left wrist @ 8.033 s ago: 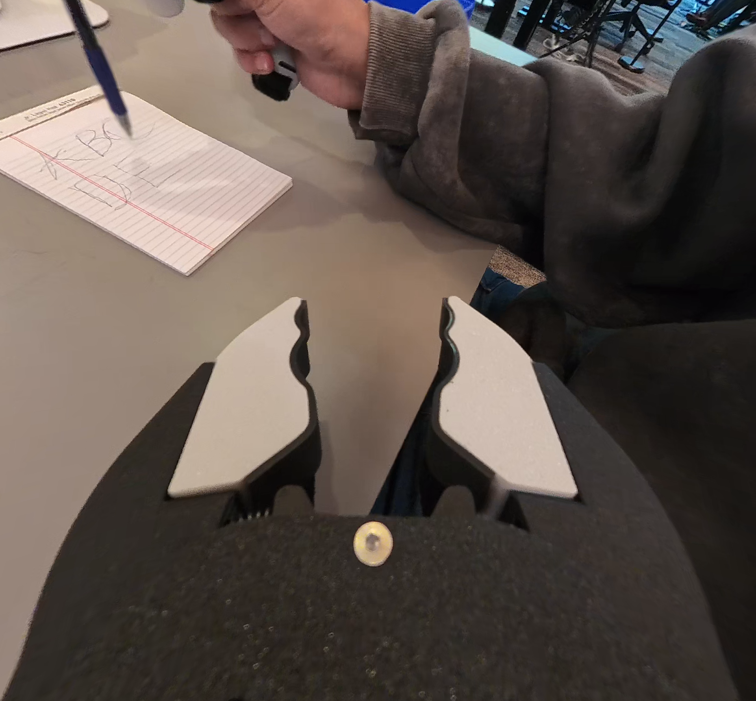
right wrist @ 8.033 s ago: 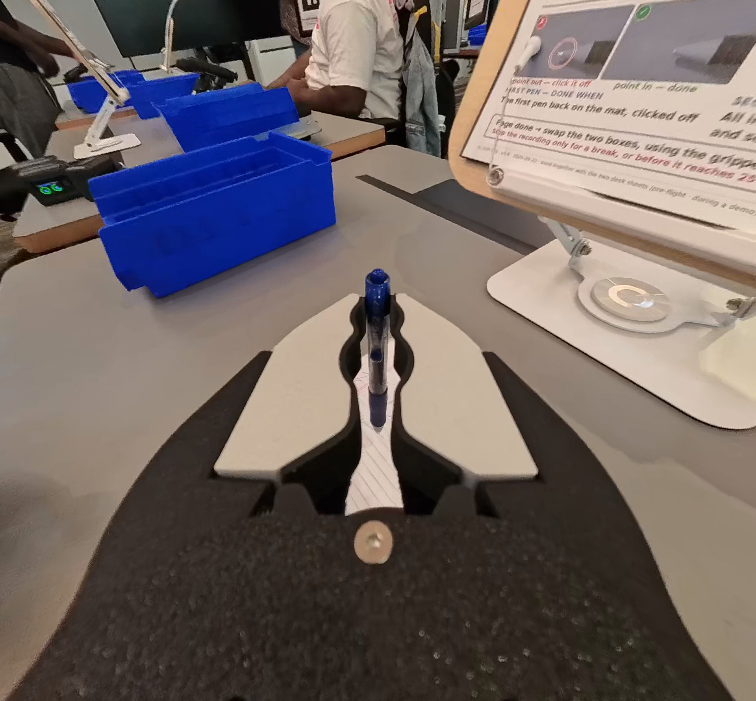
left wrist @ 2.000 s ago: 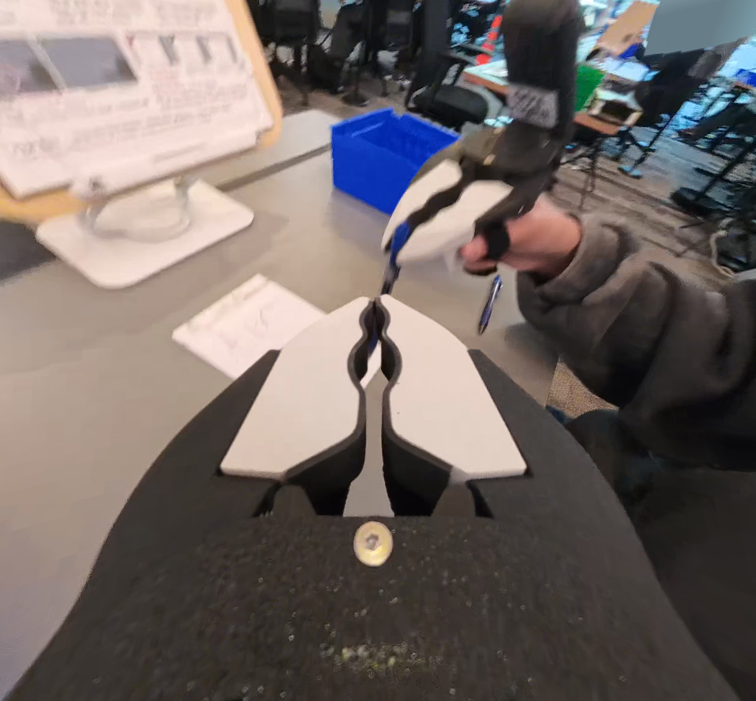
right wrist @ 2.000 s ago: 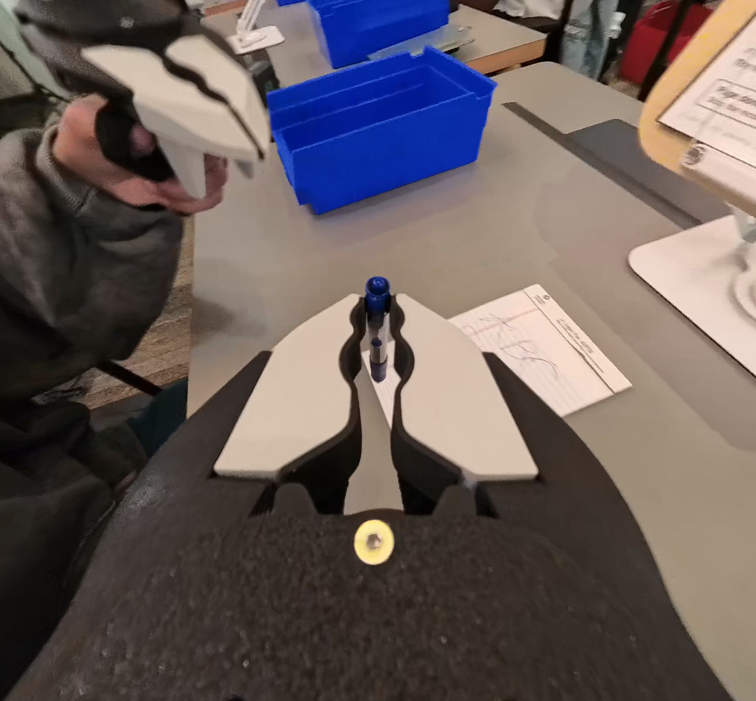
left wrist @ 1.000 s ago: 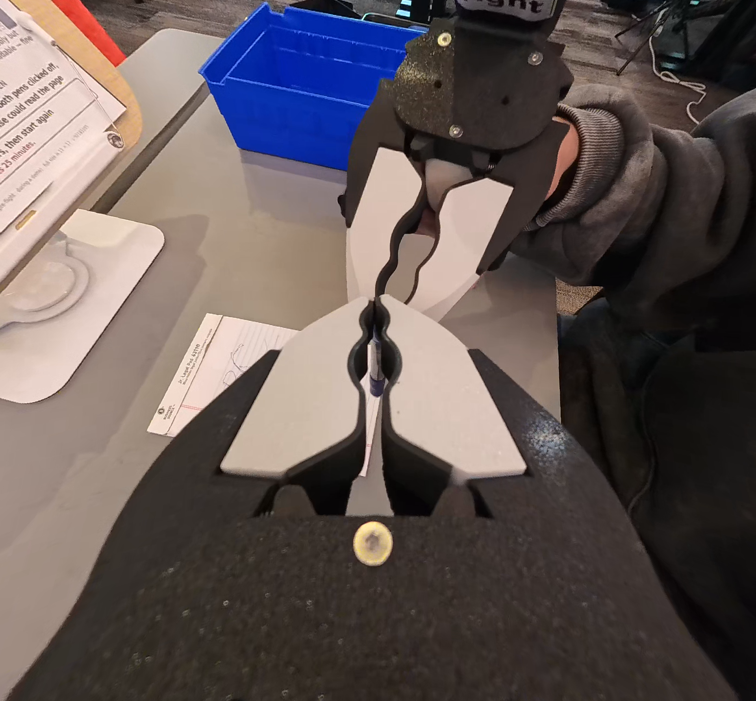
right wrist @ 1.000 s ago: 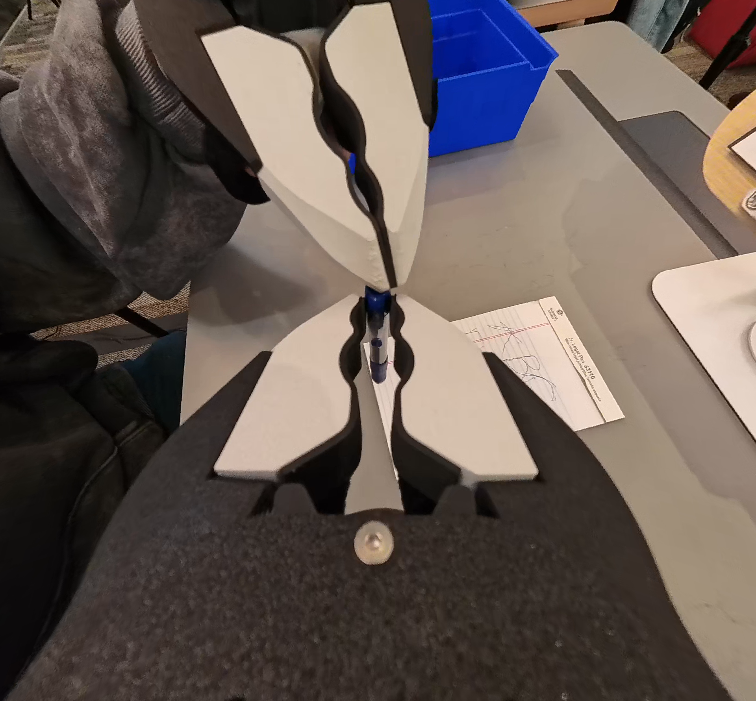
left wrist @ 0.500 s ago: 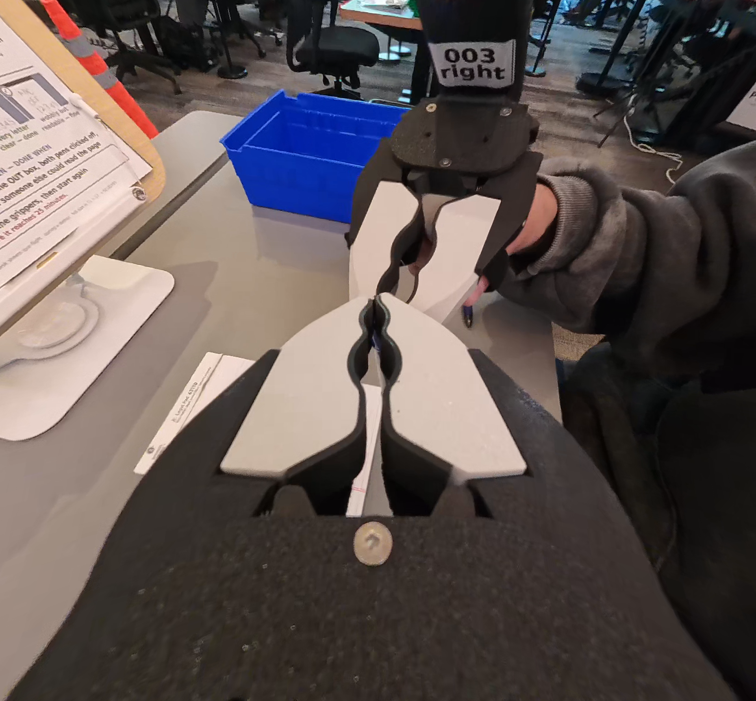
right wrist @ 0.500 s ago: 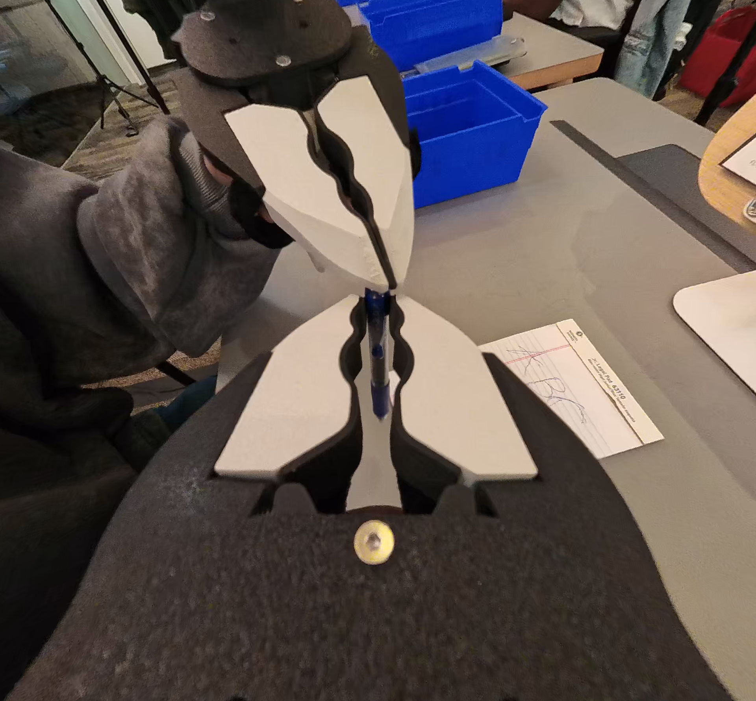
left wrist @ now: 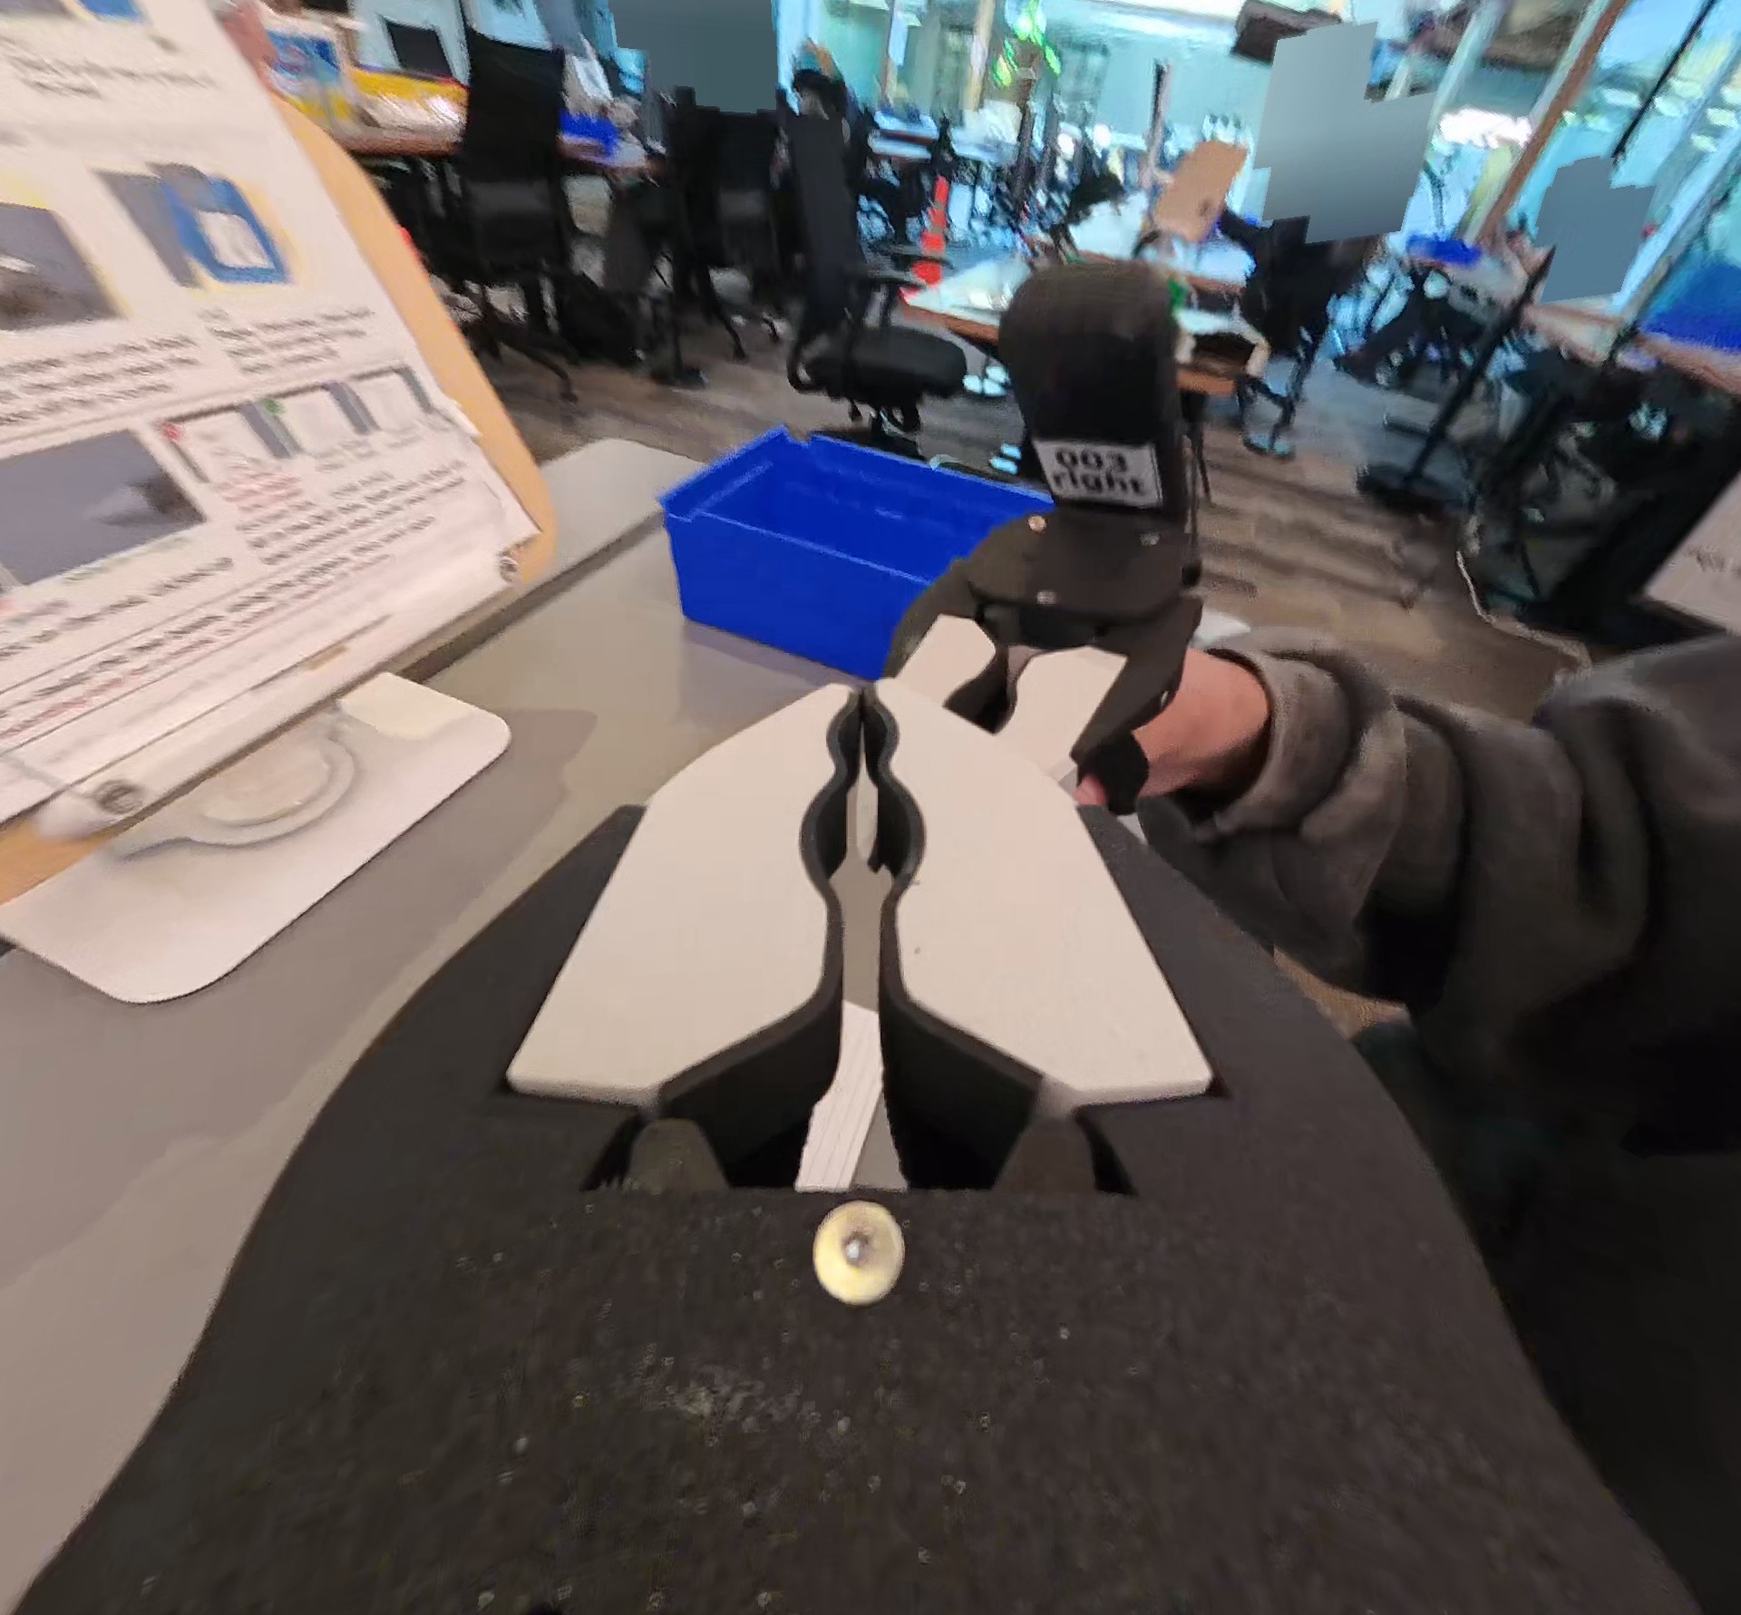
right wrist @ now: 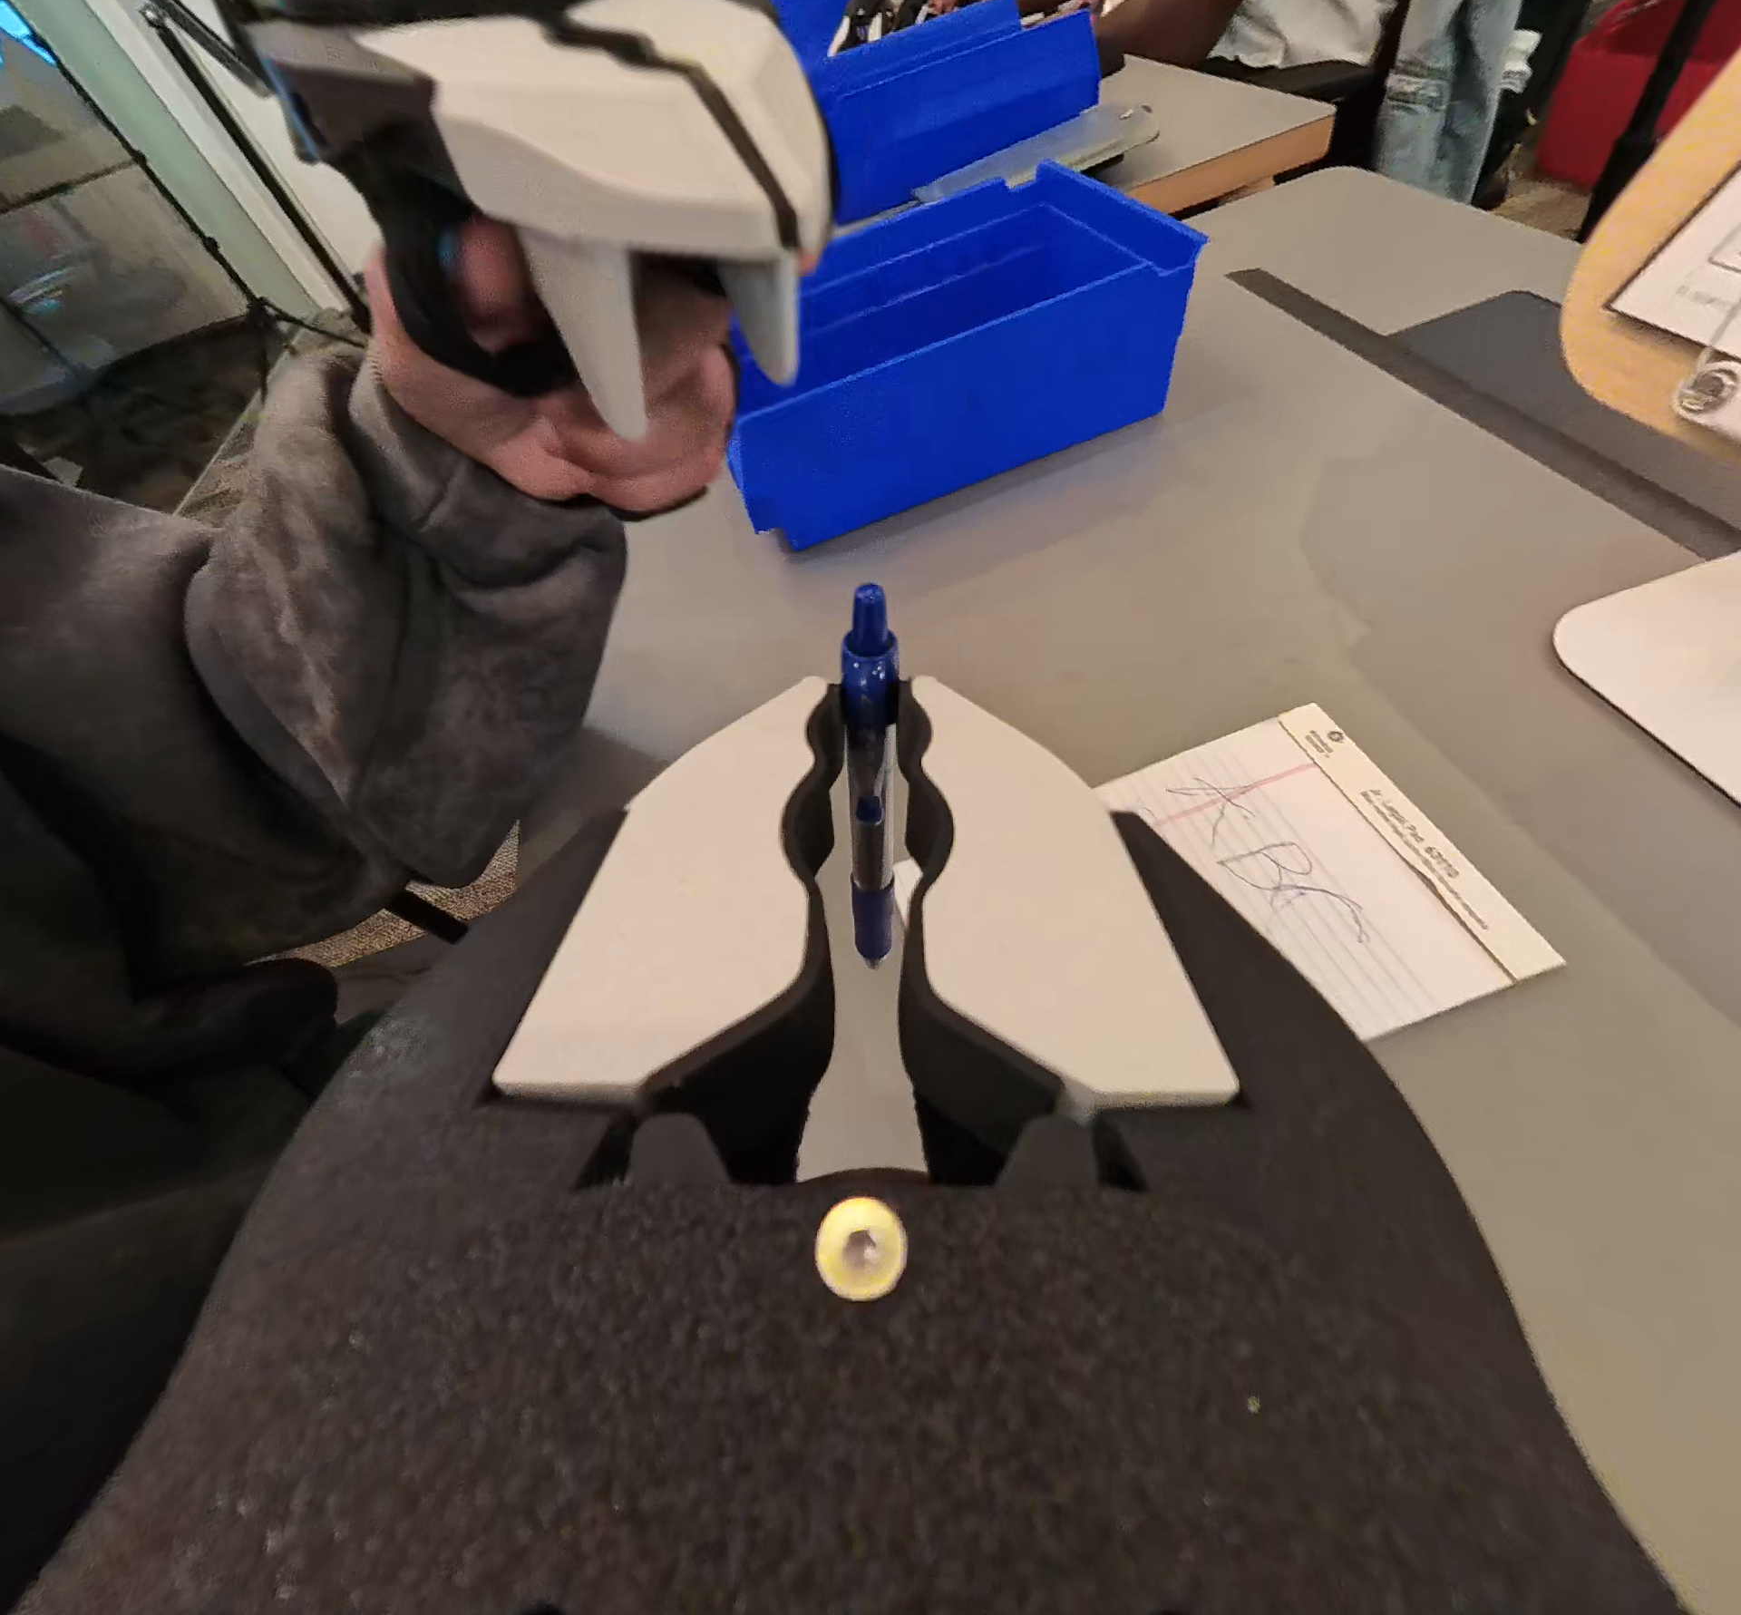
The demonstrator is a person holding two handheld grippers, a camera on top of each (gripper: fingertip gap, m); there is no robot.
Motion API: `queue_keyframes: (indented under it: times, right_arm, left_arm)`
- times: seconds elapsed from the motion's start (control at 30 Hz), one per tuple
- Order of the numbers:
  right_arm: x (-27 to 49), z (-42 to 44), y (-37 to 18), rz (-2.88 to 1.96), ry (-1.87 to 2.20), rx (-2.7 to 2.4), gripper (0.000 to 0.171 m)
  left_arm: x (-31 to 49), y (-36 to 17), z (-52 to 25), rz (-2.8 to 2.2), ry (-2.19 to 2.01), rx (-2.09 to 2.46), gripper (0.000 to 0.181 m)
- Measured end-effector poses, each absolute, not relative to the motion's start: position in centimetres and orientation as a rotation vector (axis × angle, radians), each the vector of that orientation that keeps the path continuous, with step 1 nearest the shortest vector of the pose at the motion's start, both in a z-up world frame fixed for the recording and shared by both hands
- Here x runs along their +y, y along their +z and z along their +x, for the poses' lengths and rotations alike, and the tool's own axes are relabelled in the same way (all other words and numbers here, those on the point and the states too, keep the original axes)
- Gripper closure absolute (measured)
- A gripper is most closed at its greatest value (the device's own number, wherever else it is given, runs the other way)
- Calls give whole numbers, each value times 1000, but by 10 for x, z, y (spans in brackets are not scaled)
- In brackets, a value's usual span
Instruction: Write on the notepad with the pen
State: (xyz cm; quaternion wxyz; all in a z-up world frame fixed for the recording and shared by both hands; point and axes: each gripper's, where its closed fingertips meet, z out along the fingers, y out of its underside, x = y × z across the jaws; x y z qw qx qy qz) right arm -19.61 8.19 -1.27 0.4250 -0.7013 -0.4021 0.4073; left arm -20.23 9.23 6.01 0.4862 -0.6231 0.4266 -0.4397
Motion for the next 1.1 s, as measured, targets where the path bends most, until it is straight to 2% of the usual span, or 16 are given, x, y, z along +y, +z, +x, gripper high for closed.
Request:
queue_keyframes:
  times: [0.03, 0.1, 0.13, 0.23, 0.37, 0.43, 0.53, 0.77, 1.1]
  right_arm:
    - [83, -193, -12, -1760, 1023, -993, 160]
    - [84, -187, -11, -1773, 1018, -967, 160]
    - [84, -184, -11, -1782, 1010, -966, 160]
    - [85, -159, -3, -1869, 945, -913, 160]
    - [91, -85, 0, -2129, 778, -704, 160]
    - [90, -51, -14, -2290, 758, -629, 160]
    - [110, 7, -53, -2491, 501, -448, 160]
    - [118, 48, -144, -2850, 342, -243, 160]
    - [111, 57, -184, -2882, 135, -43, 160]
  left_arm:
    - [94, 63, -210, -1528, -1060, 996, 175]
    - [100, 52, -225, -1616, -968, 921, 152]
    - [101, 40, -233, -1669, -909, 893, 146]
    - [96, -14, -256, -1866, -732, 808, 111]
    - [69, -74, -279, -2007, -629, 642, 95]
    - [53, -92, -282, -2030, -652, 570, 94]
    - [32, -106, -272, -2055, -719, 573, 94]
    - [1, -100, -234, -2014, -801, 745, 95]
    - [-18, -93, -228, -1989, -887, 808, 95]
